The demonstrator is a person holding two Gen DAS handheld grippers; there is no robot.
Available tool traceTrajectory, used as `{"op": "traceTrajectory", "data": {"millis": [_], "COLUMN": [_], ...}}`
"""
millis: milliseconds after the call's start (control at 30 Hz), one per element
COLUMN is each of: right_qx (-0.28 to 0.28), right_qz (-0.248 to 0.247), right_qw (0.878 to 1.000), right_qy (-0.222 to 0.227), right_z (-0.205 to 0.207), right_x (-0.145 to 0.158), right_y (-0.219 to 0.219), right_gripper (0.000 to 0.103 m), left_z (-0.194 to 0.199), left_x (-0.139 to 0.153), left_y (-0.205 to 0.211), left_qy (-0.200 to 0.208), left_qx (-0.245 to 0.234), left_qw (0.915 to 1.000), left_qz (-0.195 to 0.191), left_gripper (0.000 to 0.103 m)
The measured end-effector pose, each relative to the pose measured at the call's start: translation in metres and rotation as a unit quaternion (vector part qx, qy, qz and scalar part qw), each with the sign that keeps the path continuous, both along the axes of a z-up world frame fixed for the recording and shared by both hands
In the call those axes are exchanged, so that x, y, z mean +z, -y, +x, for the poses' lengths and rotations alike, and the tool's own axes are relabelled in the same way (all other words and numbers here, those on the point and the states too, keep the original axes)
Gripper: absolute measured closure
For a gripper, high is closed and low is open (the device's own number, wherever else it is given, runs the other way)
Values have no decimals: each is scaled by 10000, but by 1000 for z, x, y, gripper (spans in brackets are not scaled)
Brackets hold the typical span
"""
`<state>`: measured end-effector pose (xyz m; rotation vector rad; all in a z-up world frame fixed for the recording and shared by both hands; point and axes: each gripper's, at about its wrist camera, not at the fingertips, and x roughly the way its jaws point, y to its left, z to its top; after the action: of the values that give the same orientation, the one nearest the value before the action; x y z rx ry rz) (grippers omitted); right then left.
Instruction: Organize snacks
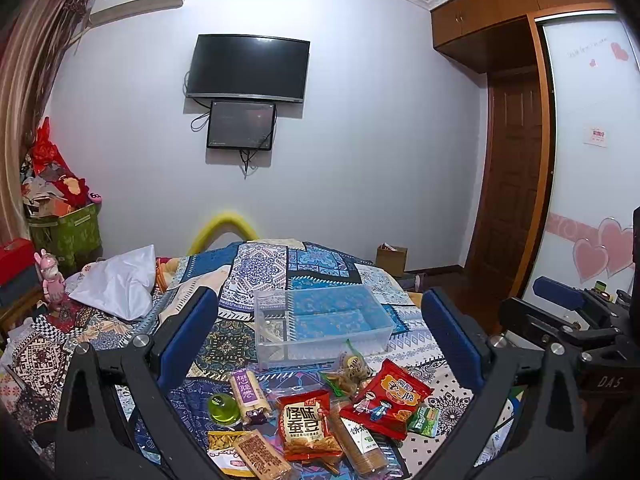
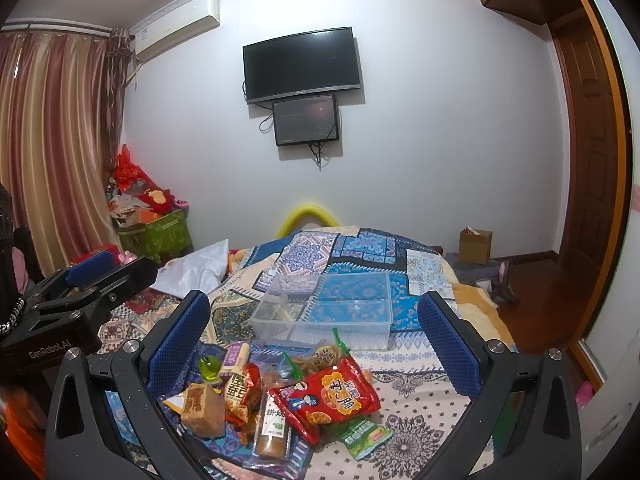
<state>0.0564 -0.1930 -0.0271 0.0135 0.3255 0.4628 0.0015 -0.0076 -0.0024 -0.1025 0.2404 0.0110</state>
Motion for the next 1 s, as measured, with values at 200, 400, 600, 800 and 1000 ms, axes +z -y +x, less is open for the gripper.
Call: {"op": "traceTrajectory", "data": {"millis": [200,400,600,800,1000], "right_qx": [12,1,36,38,43], "right_qz": [40,28,75,47,32], "right_qw": [10000,10000,9999,9999,9996], "right_qy": [-28,-22,-89,-143,-267], "right_z": [0,0,5,9,17], "right_x": [-1,-2,-3,-6,-14], "right_y": [1,1,2,1,3], "right_gripper": [0,0,0,0,0], "left_z": [1,1,4,14,29], "left_x": [0,-1,-2,-8,-23], "left_y": [0,0,-1,-2,-6], "left_qy": [-11,-35,-58,-193,-462], "left_qx": [5,30,35,34,79], "left_qw": [10000,10000,10000,9998,9989], "left_qz": [1,19,3,-30,-75], "left_gripper": [0,0,0,0,0]}}
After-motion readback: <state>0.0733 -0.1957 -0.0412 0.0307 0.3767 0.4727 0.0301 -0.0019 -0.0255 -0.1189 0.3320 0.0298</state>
